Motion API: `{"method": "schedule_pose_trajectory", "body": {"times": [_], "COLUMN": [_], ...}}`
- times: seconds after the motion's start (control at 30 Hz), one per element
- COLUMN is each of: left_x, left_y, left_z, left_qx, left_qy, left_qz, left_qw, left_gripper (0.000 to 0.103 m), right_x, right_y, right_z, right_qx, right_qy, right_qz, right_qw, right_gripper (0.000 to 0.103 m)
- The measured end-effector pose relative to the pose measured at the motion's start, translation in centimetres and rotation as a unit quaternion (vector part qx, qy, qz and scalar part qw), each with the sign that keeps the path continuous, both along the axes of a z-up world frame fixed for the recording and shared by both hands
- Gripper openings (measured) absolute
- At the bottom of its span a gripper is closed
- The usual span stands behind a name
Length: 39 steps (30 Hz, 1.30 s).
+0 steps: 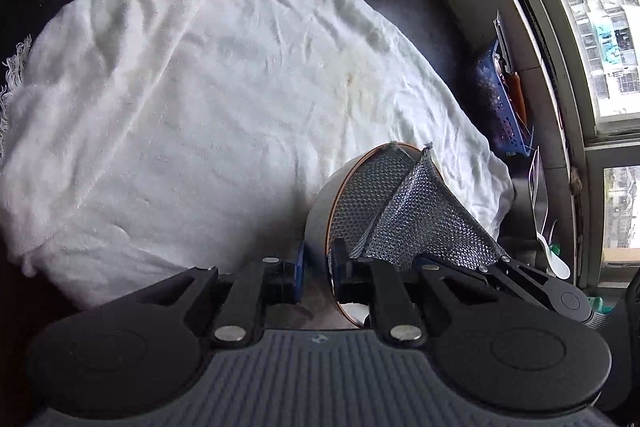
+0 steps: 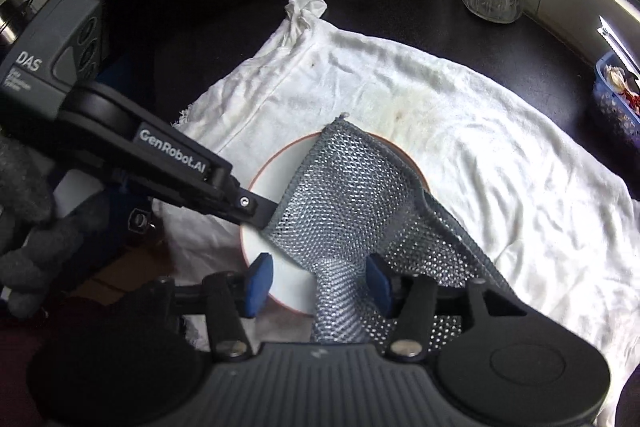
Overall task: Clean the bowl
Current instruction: 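Rub the grey mesh pad around the bowl interior with the right gripper while left gripper holds the rim, then lift the mesh pad out of the bowl with the right gripper while left gripper tilts the bowl up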
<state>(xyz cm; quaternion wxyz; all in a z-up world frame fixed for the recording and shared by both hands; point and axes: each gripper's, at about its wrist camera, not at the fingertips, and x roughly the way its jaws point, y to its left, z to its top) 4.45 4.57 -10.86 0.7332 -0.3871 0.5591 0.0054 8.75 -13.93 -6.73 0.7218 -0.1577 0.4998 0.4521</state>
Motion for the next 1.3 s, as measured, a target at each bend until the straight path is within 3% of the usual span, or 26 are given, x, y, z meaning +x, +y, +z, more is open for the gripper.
{"method": "schedule_pose_trajectory", "body": {"times": [0.17, 0.23, 0.3, 0.4, 0.57, 0.67, 0.8, 1.0, 1.1, 1.2, 1.3], "left_x": [0.1, 0.1, 0.2, 0.3, 0.3, 0.4, 0.5, 0.6, 0.5, 0.5, 0.4], "left_y": [0.0, 0.0, -0.2, -0.3, -0.3, -0.1, 0.0, 0.1, 0.1, -0.1, -0.7], "left_z": [0.0, 0.0, 0.0, 0.1, 0.0, -0.2, -0.3, -0.4, -0.4, -0.3, 0.3], "left_qx": [0.000, -0.005, -0.001, 0.005, 0.002, -0.003, -0.006, -0.012, -0.013, -0.006, 0.018], "left_qy": [0.000, 0.002, 0.002, 0.003, 0.005, 0.007, 0.008, 0.009, 0.008, -0.001, -0.038], "left_qz": [-0.002, -0.003, -0.005, -0.009, -0.005, -0.001, 0.004, 0.009, 0.010, -0.002, -0.037], "left_qw": [1.0000, 1.0000, 1.0000, 0.9999, 1.0000, 1.0000, 0.9999, 0.9998, 0.9998, 1.0000, 0.9984], "left_gripper": [0.012, 0.012, 0.012, 0.012, 0.012, 0.012, 0.012, 0.012, 0.012, 0.012, 0.014], "right_x": [0.4, 0.7, 0.7, 0.4, -1.0, -2.1, -2.3, -1.5, -1.6, -1.7, -1.8], "right_y": [0.3, 0.2, 0.2, 1.1, 4.2, 5.0, 4.5, 2.9, 2.1, 0.9, -0.4], "right_z": [-0.1, 0.0, 0.0, -0.1, -1.3, -2.1, -1.7, -0.5, 0.1, 0.8, 1.4], "right_qx": [0.001, 0.003, 0.002, -0.024, -0.110, -0.130, -0.100, -0.069, -0.056, -0.036, -0.019], "right_qy": [-0.002, 0.009, 0.019, 0.006, -0.046, -0.042, -0.010, 0.000, 0.004, 0.001, -0.022], "right_qz": [0.016, 0.027, 0.049, 0.090, 0.174, 0.217, 0.224, 0.205, 0.195, 0.173, 0.140], "right_qw": [1.000, 1.000, 0.999, 0.996, 0.977, 0.966, 0.969, 0.976, 0.979, 0.984, 0.990], "right_gripper": [0.064, 0.071, 0.078, 0.079, 0.080, 0.078, 0.065, 0.030, 0.022, 0.005, 0.004]}}
